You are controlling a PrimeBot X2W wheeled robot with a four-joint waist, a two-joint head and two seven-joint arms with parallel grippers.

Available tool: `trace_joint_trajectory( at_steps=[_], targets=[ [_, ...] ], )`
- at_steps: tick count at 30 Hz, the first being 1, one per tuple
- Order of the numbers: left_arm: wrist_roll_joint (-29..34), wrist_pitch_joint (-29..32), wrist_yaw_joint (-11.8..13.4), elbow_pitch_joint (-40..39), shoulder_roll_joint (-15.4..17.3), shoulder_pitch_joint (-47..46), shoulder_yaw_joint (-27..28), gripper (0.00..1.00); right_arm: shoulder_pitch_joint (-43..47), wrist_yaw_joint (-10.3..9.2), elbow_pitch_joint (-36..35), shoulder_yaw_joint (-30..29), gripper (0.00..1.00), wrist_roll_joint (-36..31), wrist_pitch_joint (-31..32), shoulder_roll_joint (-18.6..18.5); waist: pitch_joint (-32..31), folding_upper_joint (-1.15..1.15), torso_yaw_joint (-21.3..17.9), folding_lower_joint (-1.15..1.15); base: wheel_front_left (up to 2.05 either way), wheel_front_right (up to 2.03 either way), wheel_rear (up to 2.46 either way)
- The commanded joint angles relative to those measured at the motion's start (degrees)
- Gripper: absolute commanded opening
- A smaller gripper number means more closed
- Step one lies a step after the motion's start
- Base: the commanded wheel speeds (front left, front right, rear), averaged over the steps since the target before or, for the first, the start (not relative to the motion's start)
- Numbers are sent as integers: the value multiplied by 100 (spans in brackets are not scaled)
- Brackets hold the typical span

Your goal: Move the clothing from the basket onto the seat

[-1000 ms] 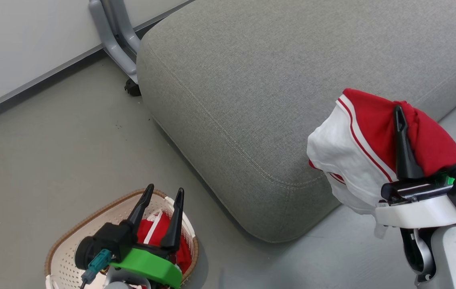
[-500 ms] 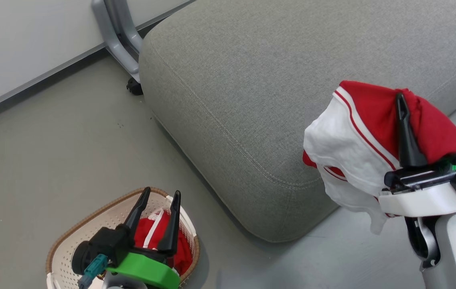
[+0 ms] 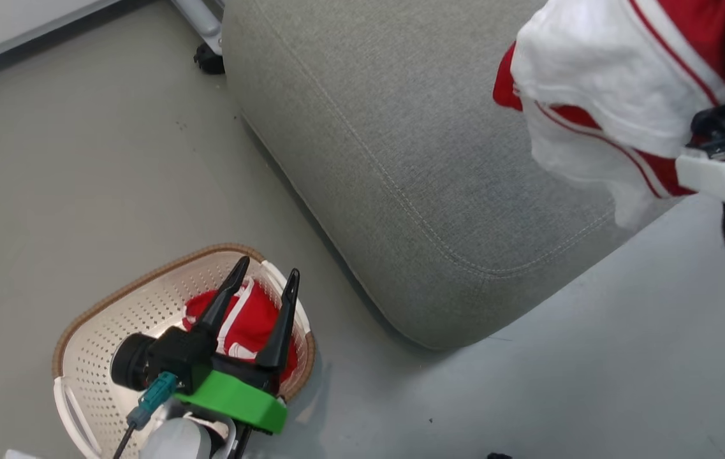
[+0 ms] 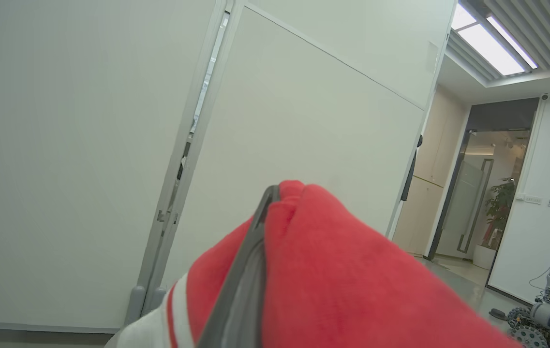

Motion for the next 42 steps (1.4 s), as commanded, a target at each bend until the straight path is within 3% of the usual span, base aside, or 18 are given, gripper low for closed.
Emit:
trace_joint_trajectory(
  at_steps=[1,10,23,34,42],
  targets=[
    [44,-2,-15,-38,88,-194,-34,100,-264,-2,49,-78,0,34,-19,-52,612,0,416,0,0,0,0],
    [49,-1,-15,-155,353,-847,-204,100,-1726,-3,831,-513,0,73,-18,-505,1465,0,915,0,0,0,0],
    [41,-1,-15,-229,467,-1004,60,100,-2503,-3,2240,-1001,0,89,-19,-192,2058,0,1189,0,0,0,0],
    [101,-1,-15,-194,384,-969,32,100,-2319,-3,3663,-786,0,22,-18,121,2204,0,1263,0,0,0,0],
    [115,0,-15,-170,406,-986,48,100,-2462,-3,4847,-449,0,250,-17,111,2166,0,1256,0,0,0,0]
  ],
)
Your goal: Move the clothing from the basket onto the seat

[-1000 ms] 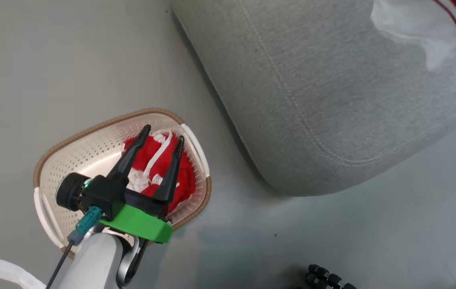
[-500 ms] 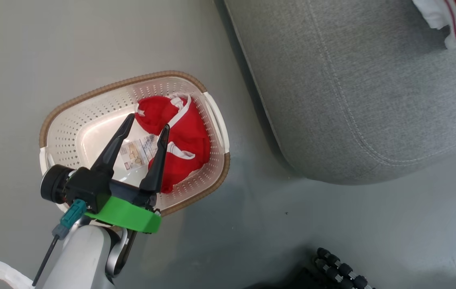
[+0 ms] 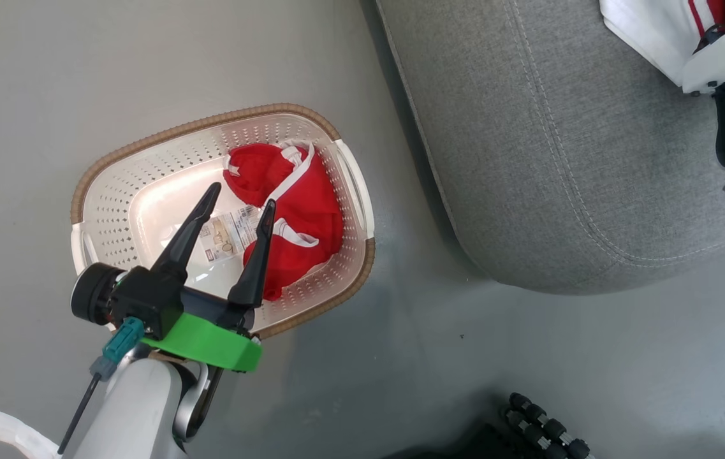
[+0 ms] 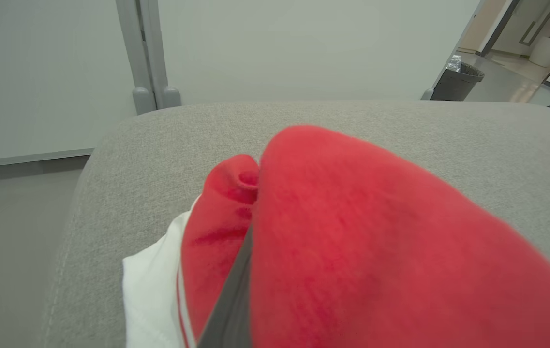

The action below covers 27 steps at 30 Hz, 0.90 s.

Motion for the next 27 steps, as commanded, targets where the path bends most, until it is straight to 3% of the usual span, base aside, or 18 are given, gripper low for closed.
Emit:
trace_joint_trajectory(
  at_steps=[1,2,10,27],
  targets=[
    [71,0,-15,22,35,-69,45,100,-88,-6,161,90,44,94,-18,-1,-21,0,-17,0,0,0,0],
    [72,0,-15,28,35,-67,50,100,-124,-6,215,143,100,188,-18,19,-36,0,-24,0,0,0,0],
    [70,0,-15,66,-56,-17,46,100,-87,-6,612,720,100,744,-18,-153,-301,0,-115,0,0,0,0],
    [-70,0,-15,130,-479,490,248,100,1028,-6,231,1734,100,1115,-18,-661,-1838,0,-480,0,0,0,0]
  ],
)
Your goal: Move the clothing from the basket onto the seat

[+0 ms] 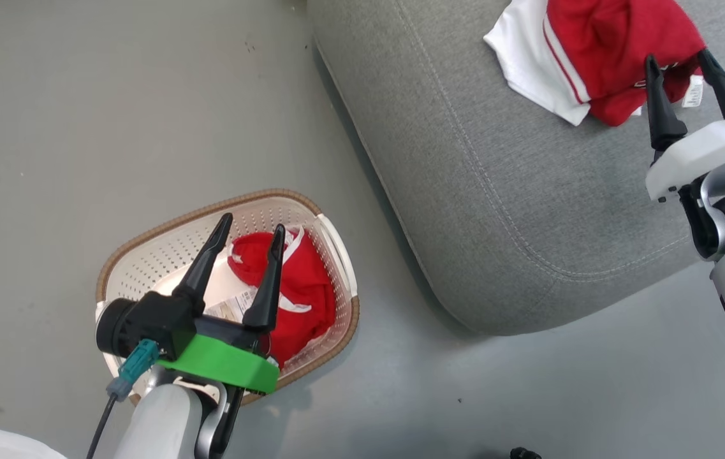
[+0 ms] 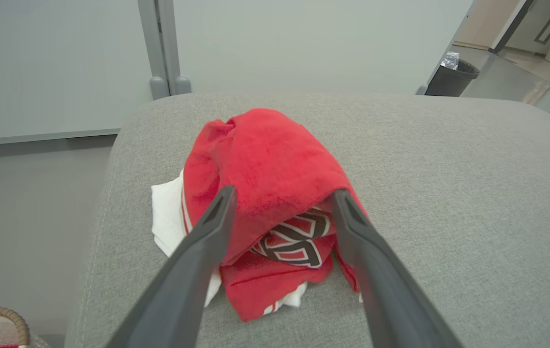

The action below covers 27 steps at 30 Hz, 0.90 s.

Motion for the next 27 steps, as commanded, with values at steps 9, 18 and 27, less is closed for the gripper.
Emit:
trace_joint_trajectory(
  at_steps=[9,18,27],
  targets=[
    [-64,0,-15,-48,-208,429,307,100,964,-6,-1238,-103,100,84,-19,-154,-1072,0,-208,0,0,0,0],
    [-100,0,-15,-93,-337,695,552,100,2065,-6,-2945,-281,100,-374,-19,160,-1491,0,26,0,0,0,0],
    [-342,0,-15,-150,-401,1129,839,100,3267,-7,-4047,-227,100,-591,-19,586,-2000,0,469,0,0,0,0]
  ],
)
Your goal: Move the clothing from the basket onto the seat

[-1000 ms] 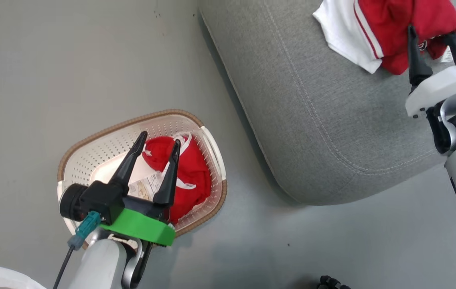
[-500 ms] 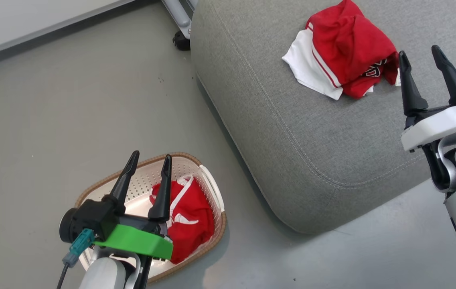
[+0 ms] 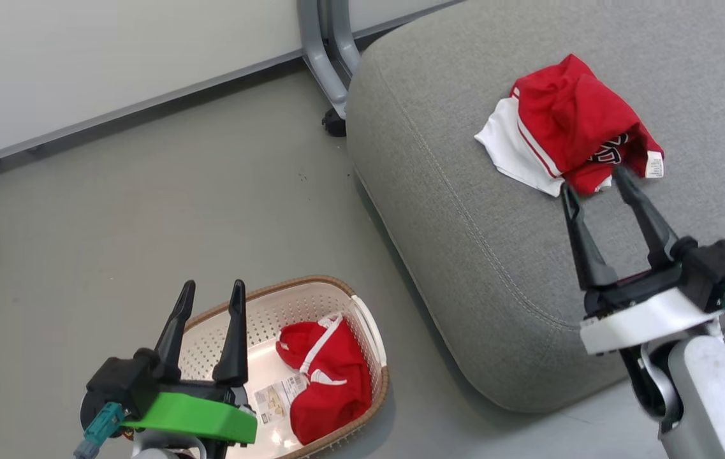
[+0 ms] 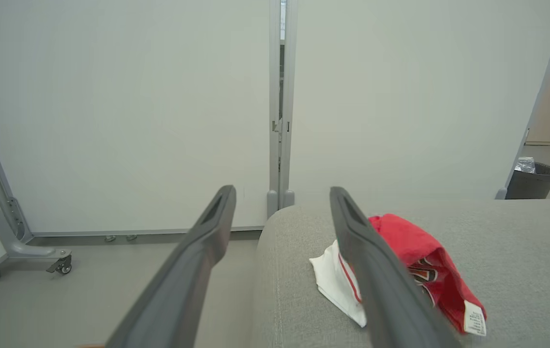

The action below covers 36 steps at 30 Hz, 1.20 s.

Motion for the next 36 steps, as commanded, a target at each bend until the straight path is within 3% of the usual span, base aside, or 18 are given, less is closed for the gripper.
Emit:
trace_joint_trajectory(
  at_steps=[1,11,21,36],
  targets=[
    [-72,0,-15,-28,-4,133,20,100,202,-10,-103,-2,100,-107,-18,62,-274,0,302,0,0,0,0],
    [-414,0,-15,-3,-3,454,194,100,1060,-10,-3,-334,100,-384,-18,561,-568,0,836,0,0,0,0],
    [-297,0,-15,207,-4,717,63,100,1438,-10,233,-404,100,-497,-18,705,-768,0,1174,0,0,0,0],
    [177,0,-14,375,3,841,56,100,1401,-10,370,-363,100,-347,-17,722,-910,0,1317,0,0,0,0]
  ],
)
